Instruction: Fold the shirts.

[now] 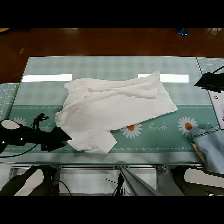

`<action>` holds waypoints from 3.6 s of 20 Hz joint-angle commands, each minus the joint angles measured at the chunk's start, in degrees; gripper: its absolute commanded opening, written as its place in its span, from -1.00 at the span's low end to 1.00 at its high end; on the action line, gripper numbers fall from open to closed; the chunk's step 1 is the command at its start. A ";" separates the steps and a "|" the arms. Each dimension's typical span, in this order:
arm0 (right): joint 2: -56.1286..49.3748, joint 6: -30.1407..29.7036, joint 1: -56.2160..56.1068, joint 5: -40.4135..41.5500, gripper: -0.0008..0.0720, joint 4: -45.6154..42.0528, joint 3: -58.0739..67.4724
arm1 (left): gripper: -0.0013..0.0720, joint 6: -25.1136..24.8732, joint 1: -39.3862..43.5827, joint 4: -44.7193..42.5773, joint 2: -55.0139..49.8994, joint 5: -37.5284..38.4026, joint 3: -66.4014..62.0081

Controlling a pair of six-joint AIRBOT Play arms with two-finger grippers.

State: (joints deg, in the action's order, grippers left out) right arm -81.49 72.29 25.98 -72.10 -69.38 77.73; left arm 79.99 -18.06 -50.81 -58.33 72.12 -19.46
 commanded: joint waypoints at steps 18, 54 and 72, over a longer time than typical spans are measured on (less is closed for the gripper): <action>-8.81 -4.59 7.50 -2.25 0.52 15.45 -16.61 | -0.89 -4.55 8.33 9.49 -6.27 -10.84 -0.22; 46.45 13.90 -2.47 13.03 -0.88 6.80 23.76 | -0.89 3.93 8.33 2.84 18.38 -3.65 -98.09; 22.51 8.81 -24.24 -25.59 -0.88 -21.90 12.20 | -0.89 7.28 8.39 -17.94 15.58 18.88 -58.55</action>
State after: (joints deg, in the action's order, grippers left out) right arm -51.09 83.02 3.27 -101.51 -89.23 92.62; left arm 89.43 -9.69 -69.17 -40.73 98.30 -88.49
